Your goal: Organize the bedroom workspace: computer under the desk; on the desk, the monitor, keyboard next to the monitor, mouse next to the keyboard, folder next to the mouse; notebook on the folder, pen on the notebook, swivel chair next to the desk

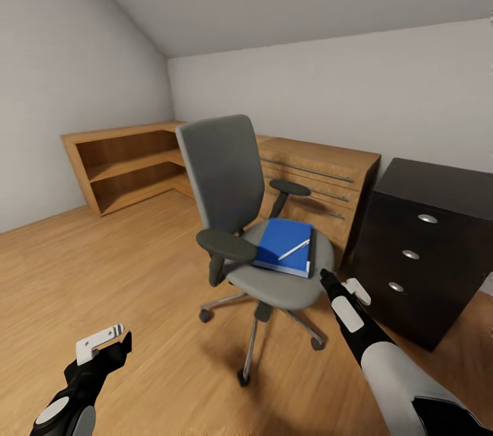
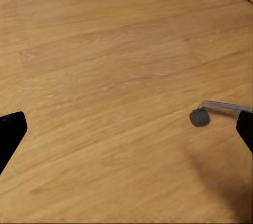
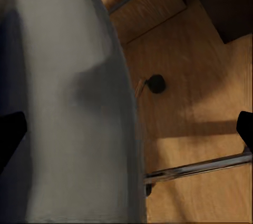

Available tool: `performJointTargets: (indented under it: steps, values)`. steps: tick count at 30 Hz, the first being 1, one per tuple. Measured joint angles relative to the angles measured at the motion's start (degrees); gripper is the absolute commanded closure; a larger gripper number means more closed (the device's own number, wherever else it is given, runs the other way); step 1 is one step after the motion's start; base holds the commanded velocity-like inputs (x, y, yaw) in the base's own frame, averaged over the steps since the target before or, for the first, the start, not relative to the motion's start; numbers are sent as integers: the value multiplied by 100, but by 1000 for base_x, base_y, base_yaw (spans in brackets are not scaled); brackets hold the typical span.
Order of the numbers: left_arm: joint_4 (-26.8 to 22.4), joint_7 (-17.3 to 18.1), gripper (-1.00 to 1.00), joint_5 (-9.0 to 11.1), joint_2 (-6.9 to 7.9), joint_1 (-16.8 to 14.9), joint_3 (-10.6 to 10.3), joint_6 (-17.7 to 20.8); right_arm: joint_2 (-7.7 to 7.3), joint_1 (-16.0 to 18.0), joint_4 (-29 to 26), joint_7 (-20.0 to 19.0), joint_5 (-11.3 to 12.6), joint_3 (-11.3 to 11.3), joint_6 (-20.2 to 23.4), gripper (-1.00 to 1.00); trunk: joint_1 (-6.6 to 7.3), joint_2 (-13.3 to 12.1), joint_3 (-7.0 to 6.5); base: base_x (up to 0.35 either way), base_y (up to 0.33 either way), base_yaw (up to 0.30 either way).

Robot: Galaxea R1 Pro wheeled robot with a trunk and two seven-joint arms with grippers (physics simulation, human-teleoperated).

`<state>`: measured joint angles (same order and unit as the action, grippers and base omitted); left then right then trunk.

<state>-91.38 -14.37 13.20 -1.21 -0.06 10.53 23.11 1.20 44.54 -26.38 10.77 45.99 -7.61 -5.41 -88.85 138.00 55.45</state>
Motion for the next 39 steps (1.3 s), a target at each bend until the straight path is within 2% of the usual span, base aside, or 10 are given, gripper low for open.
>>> performJointTargets:
  steps: [6, 20, 30, 31, 39]
  values:
    - [-1, 0, -100, -1, 0, 0, 0, 5, 56, 0, 17, -2, 6, 0, -1, -100, 1, 0, 0, -184, -81, 0]
    - [-1, 0, -100, 0, 0, 1, 0, 4, 242, -17, 39, -3, -1, 0, -5, -100, 2, 0, 0, -12, -5, 58]
    - [-1, -8, -100, -1, 0, 0, 0, -1, 285, -21, 54, -13, -21, 18, -10, -100, 2, 0, 0, 0, 0, 80]
    - [-2, -9, -100, -1, 0, 1, 1, -2, 291, -21, 71, -26, -101, 9, -4, -100, 3, 1, -1, 0, 0, 0]
    - [-1, -9, -100, -1, 0, 1, 0, -12, 299, -23, 47, -84, -61, 43, 0, -100, 7, 2, -1, 232, 0, 0]
